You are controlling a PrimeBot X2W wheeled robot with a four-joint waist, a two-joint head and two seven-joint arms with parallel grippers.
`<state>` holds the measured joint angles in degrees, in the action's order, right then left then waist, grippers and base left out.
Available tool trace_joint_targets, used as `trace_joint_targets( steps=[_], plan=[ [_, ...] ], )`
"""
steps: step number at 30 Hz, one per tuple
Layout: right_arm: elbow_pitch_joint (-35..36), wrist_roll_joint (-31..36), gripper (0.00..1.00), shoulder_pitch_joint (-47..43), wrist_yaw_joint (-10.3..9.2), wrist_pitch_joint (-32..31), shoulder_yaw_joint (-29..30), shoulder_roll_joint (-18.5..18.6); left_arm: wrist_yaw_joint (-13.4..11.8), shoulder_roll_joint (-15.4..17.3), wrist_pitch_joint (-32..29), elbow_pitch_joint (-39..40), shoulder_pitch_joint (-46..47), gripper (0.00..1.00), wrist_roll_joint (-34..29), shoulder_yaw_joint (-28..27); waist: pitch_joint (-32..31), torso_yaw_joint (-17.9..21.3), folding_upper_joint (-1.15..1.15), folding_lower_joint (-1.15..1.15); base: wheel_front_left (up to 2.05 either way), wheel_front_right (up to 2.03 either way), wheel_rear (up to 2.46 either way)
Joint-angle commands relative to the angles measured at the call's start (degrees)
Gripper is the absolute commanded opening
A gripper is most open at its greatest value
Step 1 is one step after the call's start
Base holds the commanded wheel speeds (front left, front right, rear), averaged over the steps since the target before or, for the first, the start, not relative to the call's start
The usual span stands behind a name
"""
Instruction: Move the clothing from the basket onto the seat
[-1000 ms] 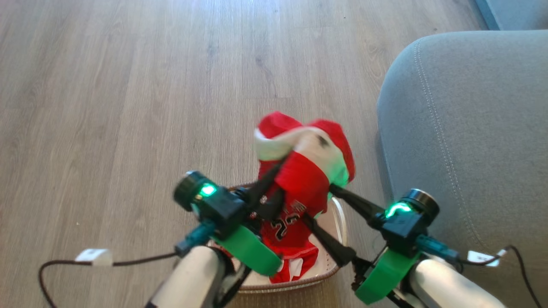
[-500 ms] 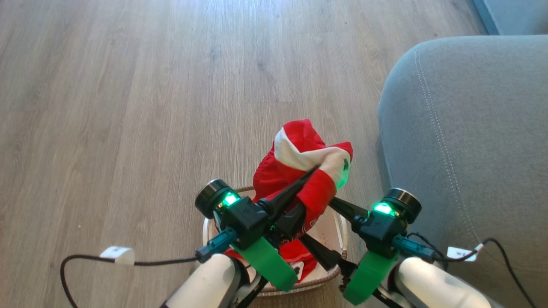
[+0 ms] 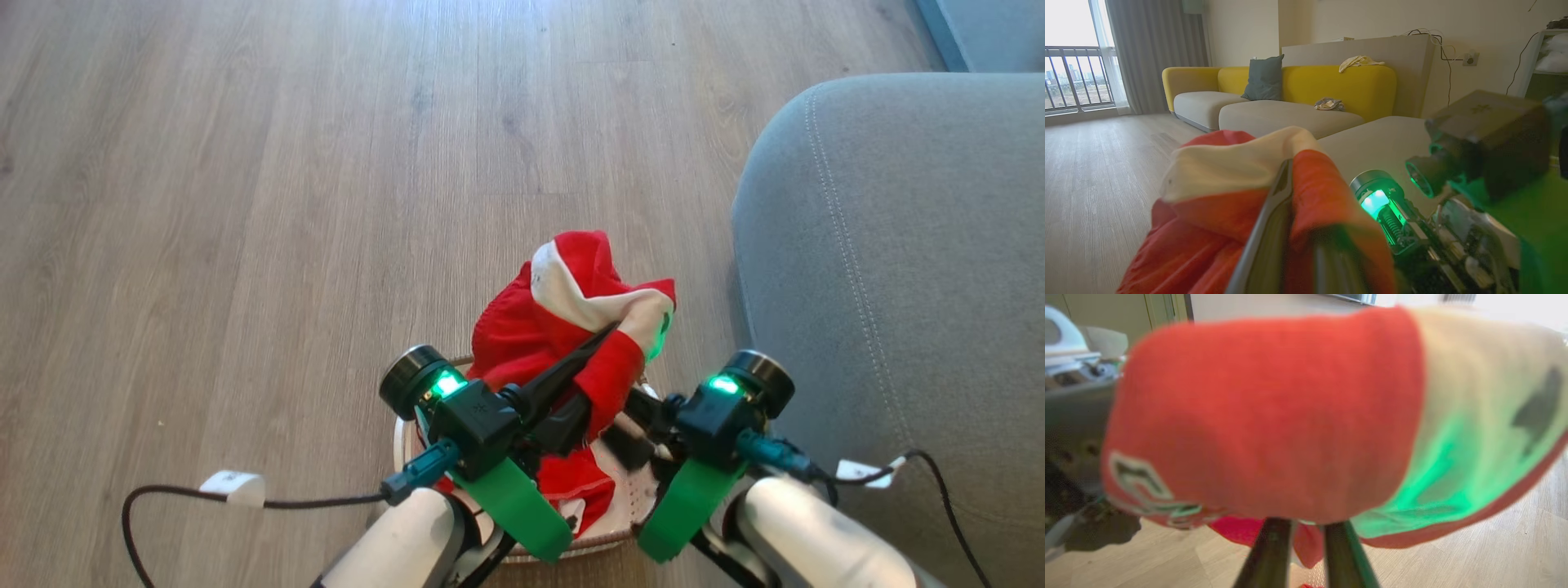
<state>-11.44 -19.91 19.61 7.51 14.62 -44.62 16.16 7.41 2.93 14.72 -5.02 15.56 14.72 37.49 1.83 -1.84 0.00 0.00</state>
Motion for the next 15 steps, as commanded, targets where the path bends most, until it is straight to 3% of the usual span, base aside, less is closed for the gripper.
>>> trace_joint_targets(
  steps=[1,13,14,15],
  plan=[
    [1.77,-1.02,0.00,1.12,-0.02,0.38,0.93,-1.05,0.07,-0.05,0.28,1.82,3.11,0.00,0.21,-1.38,-0.05,-0.09,0.00,0.00,0.00,0.00,0.00],
    [2.86,-0.72,0.00,-1.30,-0.02,0.38,4.44,-2.16,0.07,-0.05,0.28,1.97,2.07,0.00,-0.75,-2.63,-1.20,-0.66,0.00,0.00,0.00,0.00,0.00],
    [3.02,-0.73,0.00,-1.43,-0.02,0.38,4.76,-2.28,0.07,-0.05,0.28,2.16,1.99,0.05,-0.80,-2.90,-1.25,-0.66,0.00,0.00,0.00,0.00,0.00],
    [3.19,-0.63,0.00,-1.51,-0.02,0.38,4.99,-2.35,0.07,-0.05,0.28,2.32,1.91,0.21,-0.88,-3.08,-1.28,-0.66,0.00,0.00,0.00,0.00,0.00]
  ],
)
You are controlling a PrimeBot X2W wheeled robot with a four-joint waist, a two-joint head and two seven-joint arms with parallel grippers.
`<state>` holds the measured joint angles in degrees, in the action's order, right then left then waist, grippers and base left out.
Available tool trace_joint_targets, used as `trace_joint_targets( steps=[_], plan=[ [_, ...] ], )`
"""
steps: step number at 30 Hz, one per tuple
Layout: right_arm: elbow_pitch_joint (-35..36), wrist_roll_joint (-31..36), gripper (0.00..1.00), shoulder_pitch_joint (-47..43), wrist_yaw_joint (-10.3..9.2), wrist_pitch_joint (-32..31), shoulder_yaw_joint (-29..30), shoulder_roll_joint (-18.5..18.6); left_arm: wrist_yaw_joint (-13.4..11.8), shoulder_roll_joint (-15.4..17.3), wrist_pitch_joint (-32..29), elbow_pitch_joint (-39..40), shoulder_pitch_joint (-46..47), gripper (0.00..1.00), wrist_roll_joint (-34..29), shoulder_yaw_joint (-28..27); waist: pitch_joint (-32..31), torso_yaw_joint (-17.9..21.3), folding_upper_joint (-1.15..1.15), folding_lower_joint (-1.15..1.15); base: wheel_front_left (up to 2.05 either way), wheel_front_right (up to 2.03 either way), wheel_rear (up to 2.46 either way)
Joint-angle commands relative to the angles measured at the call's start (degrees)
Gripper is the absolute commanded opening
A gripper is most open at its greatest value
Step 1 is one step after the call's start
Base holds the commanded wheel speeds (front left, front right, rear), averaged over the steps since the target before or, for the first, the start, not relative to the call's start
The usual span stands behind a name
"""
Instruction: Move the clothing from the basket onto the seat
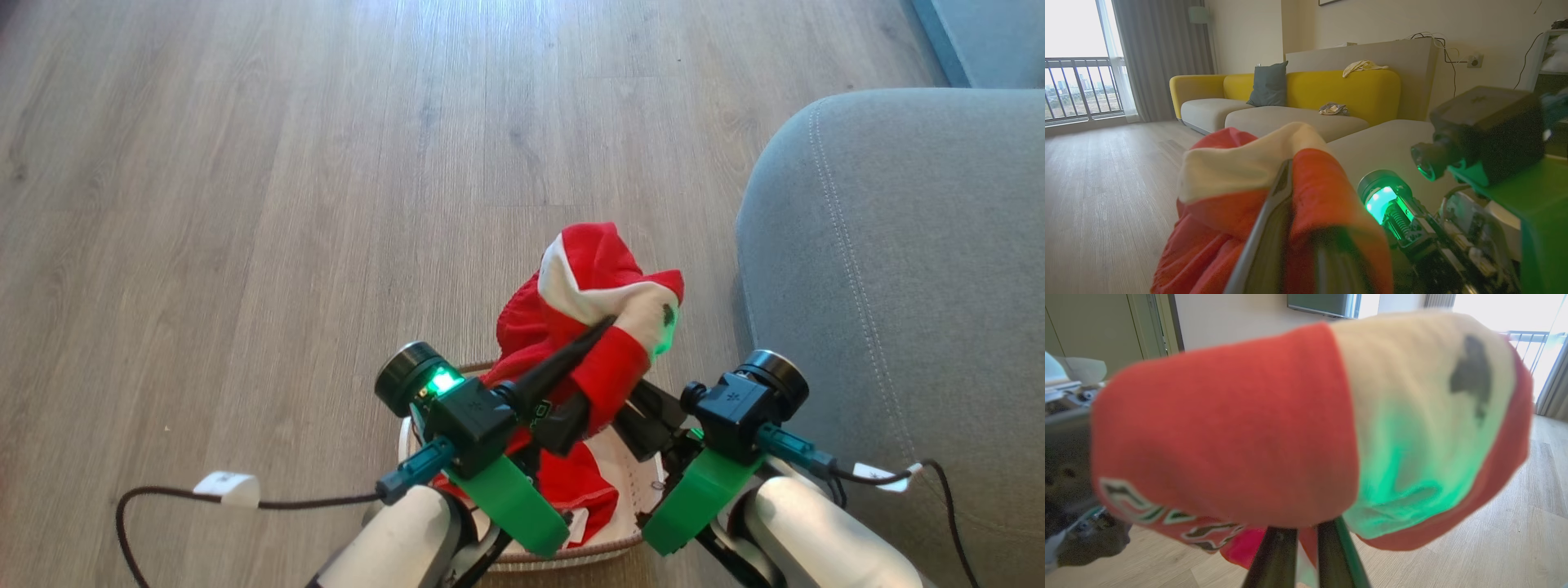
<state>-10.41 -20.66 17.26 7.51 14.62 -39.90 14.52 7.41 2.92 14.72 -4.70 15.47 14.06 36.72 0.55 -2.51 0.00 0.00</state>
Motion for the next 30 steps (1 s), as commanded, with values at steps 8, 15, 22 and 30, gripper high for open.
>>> trace_joint_targets(
  steps=[8,15,22,30],
  plan=[
    [3.36,3.18,0.00,0.07,-0.02,0.38,3.01,-1.32,0.08,-0.04,0.28,3.07,1.72,1.00,-1.46,-3.00,0.06,0.04,0.00,0.00,0.00,0.00,0.00],
    [4.13,5.43,0.00,-0.73,-0.02,0.38,6.04,-2.04,0.08,-0.04,0.28,2.94,1.61,1.00,-1.79,-4.36,0.43,0.15,0.00,0.00,0.00,0.00,0.00],
    [4.30,7.02,0.00,-1.25,-0.02,0.38,9.08,-2.03,0.08,-0.04,0.28,2.52,1.56,1.00,-2.58,-6.31,0.63,0.39,0.00,0.00,0.00,0.00,0.00],
    [4.18,9.62,0.00,-2.45,-0.02,0.38,12.83,-1.35,0.08,-0.04,0.28,1.75,0.55,1.00,-3.45,-8.67,0.30,0.56,0.00,0.00,0.00,0.00,0.00]
  ],
)
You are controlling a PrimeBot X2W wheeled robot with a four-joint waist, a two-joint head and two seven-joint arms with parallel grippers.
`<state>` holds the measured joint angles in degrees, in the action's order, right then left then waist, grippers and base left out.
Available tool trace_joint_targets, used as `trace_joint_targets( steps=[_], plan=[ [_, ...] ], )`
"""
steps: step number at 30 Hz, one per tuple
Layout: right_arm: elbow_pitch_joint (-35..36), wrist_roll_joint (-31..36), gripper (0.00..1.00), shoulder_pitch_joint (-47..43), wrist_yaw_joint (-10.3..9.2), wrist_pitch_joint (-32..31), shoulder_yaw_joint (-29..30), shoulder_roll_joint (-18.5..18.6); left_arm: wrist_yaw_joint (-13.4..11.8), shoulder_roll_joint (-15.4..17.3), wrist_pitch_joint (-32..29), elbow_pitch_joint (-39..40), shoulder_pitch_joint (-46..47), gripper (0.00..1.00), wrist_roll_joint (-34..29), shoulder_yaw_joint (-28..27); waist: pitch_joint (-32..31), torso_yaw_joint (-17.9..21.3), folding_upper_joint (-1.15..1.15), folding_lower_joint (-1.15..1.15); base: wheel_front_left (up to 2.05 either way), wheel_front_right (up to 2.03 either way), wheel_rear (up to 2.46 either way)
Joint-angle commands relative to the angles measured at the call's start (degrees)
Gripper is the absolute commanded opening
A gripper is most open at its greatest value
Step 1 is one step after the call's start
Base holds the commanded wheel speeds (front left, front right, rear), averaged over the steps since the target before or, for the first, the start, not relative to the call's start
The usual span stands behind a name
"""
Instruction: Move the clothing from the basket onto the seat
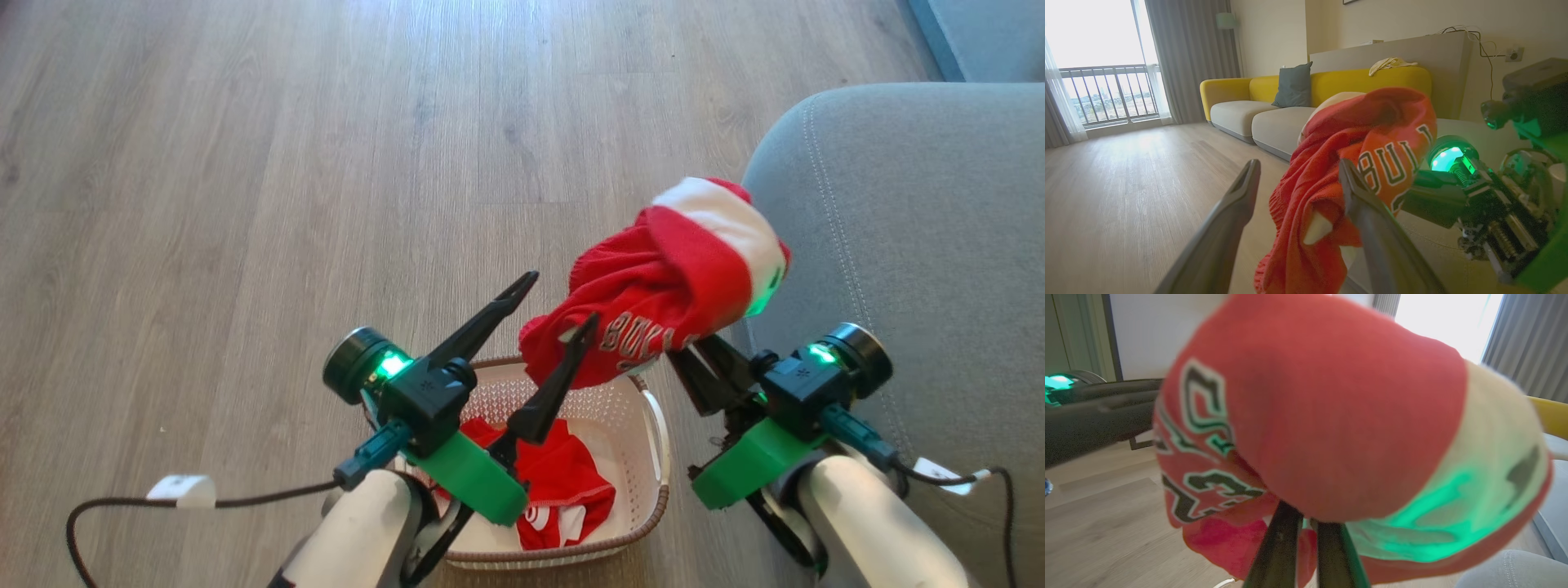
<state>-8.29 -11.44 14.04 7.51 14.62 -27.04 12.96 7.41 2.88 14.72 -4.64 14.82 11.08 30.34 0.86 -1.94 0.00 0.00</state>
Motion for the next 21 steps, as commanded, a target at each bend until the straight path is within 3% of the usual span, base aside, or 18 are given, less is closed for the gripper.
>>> trace_joint_targets(
  steps=[1,13,21],
  plan=[
    [2.06,0.82,0.00,0.55,-0.02,0.38,0.56,0.33,0.08,-0.01,0.28,1.52,1.03,1.00,-0.77,-2.53,-0.02,-0.03,0.00,0.00,0.00,0.00,0.00],
    [1.20,3.94,0.00,-3.76,-0.02,0.38,7.71,-0.05,0.08,0.71,0.28,-0.77,-1.72,1.00,-2.96,-4.92,0.03,0.03,0.00,0.00,0.00,0.00,0.00],
    [0.33,5.44,0.00,-6.32,-0.02,0.38,11.28,-0.70,0.08,3.08,0.28,-5.14,-2.65,1.00,-2.90,-0.89,0.37,0.52,0.00,0.00,0.00,0.00,0.00]
  ],
)
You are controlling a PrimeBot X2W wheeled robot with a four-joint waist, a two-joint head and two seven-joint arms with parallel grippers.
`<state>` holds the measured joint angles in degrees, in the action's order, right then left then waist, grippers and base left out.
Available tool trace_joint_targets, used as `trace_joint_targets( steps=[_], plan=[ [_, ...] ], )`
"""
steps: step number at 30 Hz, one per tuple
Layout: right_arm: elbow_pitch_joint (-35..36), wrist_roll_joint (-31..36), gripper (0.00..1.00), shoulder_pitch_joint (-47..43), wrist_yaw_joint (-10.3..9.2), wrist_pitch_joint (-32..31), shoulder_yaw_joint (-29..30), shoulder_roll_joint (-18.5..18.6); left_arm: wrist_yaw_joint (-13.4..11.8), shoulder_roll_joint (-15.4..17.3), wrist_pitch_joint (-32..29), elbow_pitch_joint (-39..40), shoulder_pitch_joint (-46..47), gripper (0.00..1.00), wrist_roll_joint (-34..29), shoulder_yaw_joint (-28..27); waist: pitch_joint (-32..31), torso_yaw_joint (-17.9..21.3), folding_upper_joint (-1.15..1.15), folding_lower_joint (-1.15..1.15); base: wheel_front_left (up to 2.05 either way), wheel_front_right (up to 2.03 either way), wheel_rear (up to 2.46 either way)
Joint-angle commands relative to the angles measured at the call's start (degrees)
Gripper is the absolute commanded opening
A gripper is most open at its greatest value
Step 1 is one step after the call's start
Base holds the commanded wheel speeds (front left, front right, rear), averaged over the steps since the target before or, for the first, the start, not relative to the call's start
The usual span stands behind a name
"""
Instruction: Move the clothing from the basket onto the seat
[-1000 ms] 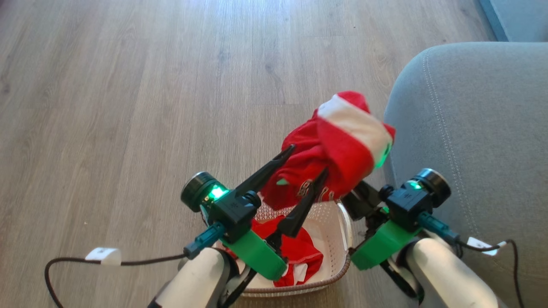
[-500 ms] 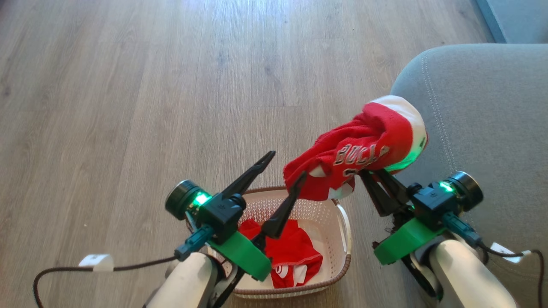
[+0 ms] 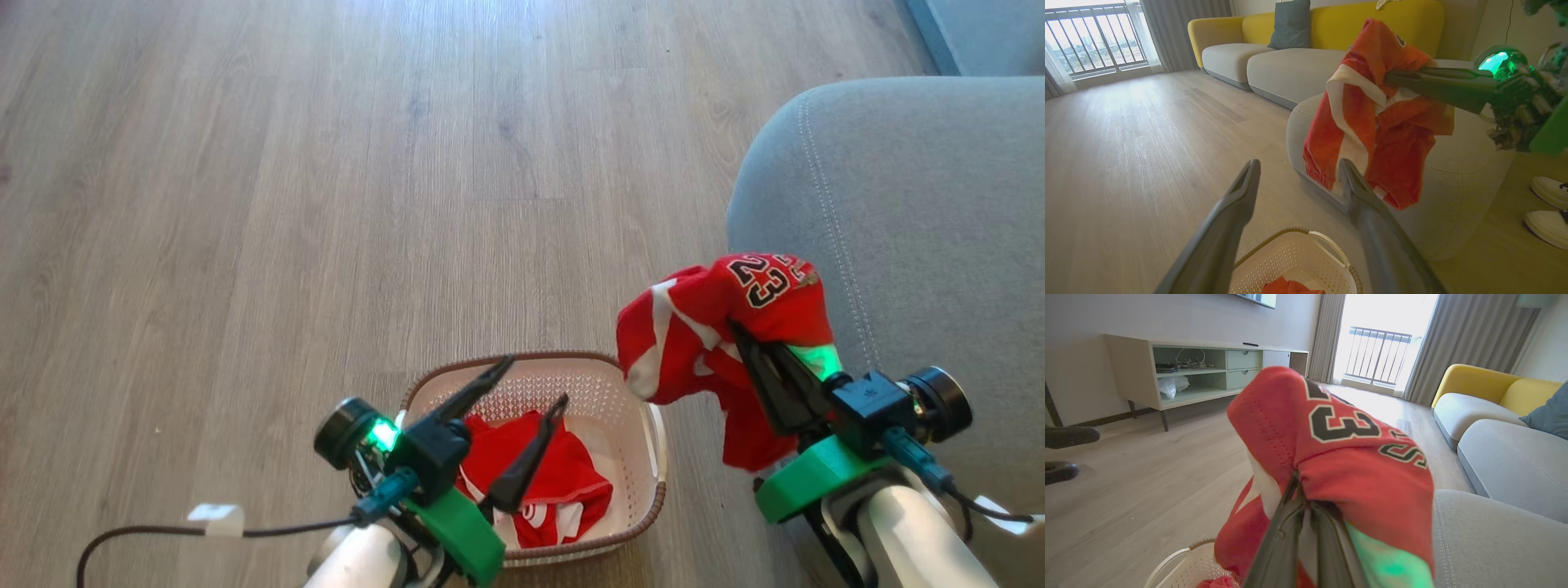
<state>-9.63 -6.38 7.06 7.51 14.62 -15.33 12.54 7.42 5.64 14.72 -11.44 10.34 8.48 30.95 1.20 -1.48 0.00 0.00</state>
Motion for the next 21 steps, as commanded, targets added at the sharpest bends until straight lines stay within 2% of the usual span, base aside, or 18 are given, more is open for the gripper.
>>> trace_joint_targets(
  steps=[1,12,21],
  plan=[
    [1.47,0.58,0.00,0.35,-0.02,0.38,0.00,-0.32,0.07,0.55,0.28,1.22,1.73,1.00,-0.21,-1.03,0.07,0.14,0.00,0.00,0.00,0.00,0.00],
    [-2.00,2.01,0.00,-2.70,-0.02,0.38,4.61,-1.49,0.07,2.82,0.28,-1.91,0.67,1.00,1.14,3.31,0.51,0.59,0.00,0.00,0.00,0.00,0.00],
    [-4.77,2.29,0.00,-3.79,-0.02,0.38,7.98,-3.11,0.07,2.99,0.28,-3.48,0.50,1.00,2.22,4.36,0.70,0.95,0.00,0.00,0.00,0.00,0.00]
  ],
)
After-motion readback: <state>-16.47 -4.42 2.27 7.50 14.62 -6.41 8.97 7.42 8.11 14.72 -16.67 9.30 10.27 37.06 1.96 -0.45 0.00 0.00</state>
